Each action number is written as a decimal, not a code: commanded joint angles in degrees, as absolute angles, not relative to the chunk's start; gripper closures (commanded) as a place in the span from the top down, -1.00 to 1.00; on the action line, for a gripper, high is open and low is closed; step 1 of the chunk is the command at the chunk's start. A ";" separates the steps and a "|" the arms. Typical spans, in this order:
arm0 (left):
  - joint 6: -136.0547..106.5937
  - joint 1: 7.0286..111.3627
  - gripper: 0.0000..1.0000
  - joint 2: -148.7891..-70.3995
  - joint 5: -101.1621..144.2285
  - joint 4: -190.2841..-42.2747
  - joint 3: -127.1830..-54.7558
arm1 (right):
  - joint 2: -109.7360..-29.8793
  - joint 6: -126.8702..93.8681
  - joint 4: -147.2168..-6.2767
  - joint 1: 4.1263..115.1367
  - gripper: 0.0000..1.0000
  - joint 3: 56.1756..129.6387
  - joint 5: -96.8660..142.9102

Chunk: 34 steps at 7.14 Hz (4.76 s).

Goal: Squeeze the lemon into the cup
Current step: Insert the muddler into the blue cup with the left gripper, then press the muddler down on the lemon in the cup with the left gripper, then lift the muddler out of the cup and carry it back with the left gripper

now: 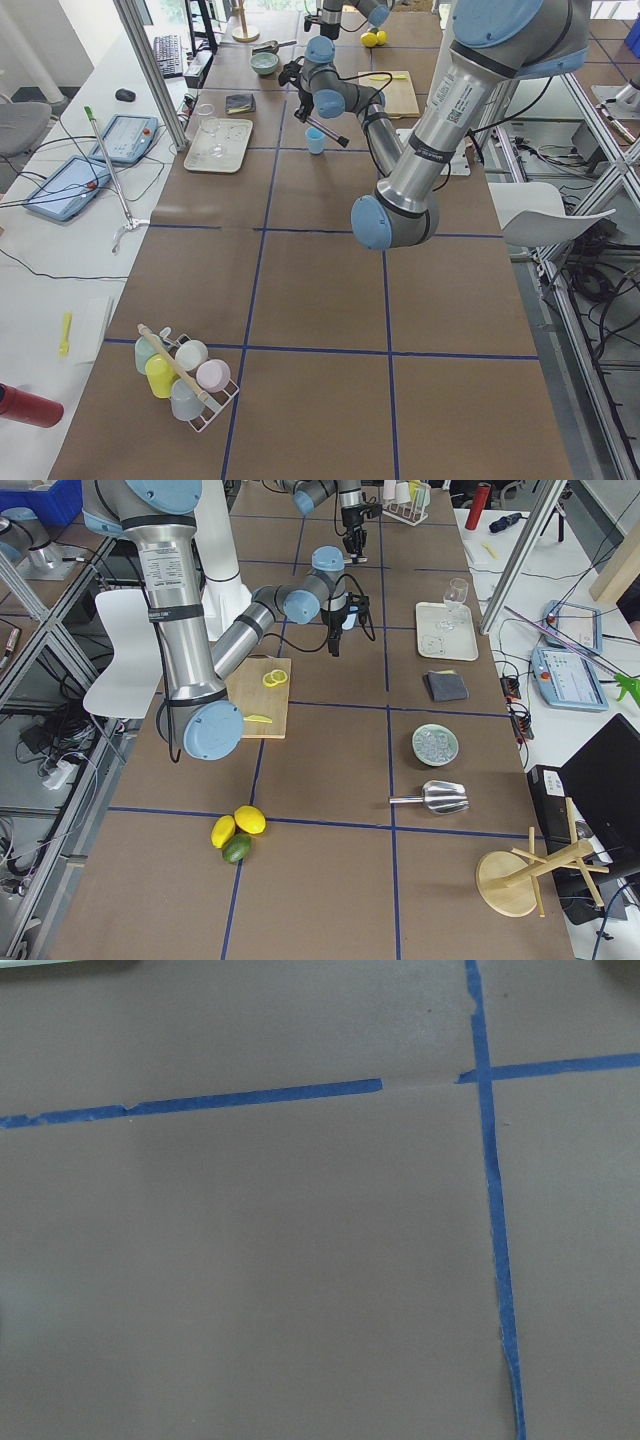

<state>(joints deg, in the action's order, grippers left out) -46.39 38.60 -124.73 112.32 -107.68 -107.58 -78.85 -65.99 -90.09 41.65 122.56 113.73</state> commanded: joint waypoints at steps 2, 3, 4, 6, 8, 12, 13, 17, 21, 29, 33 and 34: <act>-52.47 37.44 -1.00 -124.38 103.45 -132.94 -105.13 | -80.42 -66.01 -90.09 41.75 1.00 122.70 113.73; -52.99 37.09 -1.00 -123.84 101.19 -145.16 -101.64 | -80.51 -66.01 -90.09 42.27 1.00 122.70 113.82; -52.48 34.74 -1.00 -123.05 90.02 -147.46 -101.95 | -80.94 -65.83 -90.09 42.54 1.00 122.61 113.73; -48.20 25.10 -1.00 -121.48 65.85 -153.41 -101.35 | -80.95 -65.74 -90.09 43.15 1.00 122.52 113.82; -45.53 17.95 -1.00 -120.32 53.40 -157.76 -98.02 | -80.95 -65.83 -90.09 43.15 1.00 122.35 113.82; -45.62 17.23 -1.00 -121.02 51.68 -157.85 -95.10 | -80.86 -65.92 -90.09 43.24 1.00 122.34 114.26; -45.70 17.23 -1.00 -121.11 51.68 -157.85 -94.31 | -80.86 -65.92 -90.09 43.16 1.00 122.34 114.43; -45.88 17.23 -1.00 -123.22 50.10 -158.03 -90.97 | -80.86 -66.01 -90.09 43.15 1.00 122.26 114.35; -45.97 16.61 -1.00 -123.31 50.01 -158.99 -87.45 | -80.60 -66.01 -90.09 43.24 1.00 122.34 114.35; -41.25 16.69 -1.00 -124.62 50.71 -159.60 -91.64 | -80.25 -66.09 -90.09 43.68 1.00 122.34 114.52; -41.40 21.17 -1.00 -124.20 55.77 -160.41 -96.74 | -79.81 -66.45 -90.09 43.86 1.00 122.61 114.52; -41.40 23.62 -1.00 -121.84 61.81 -156.57 -99.64 | -79.80 -66.45 -90.09 43.86 1.00 122.61 114.61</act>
<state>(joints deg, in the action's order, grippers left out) -41.38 21.38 -123.83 55.99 -159.78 -96.50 -79.86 -66.44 -90.09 43.81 122.60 114.55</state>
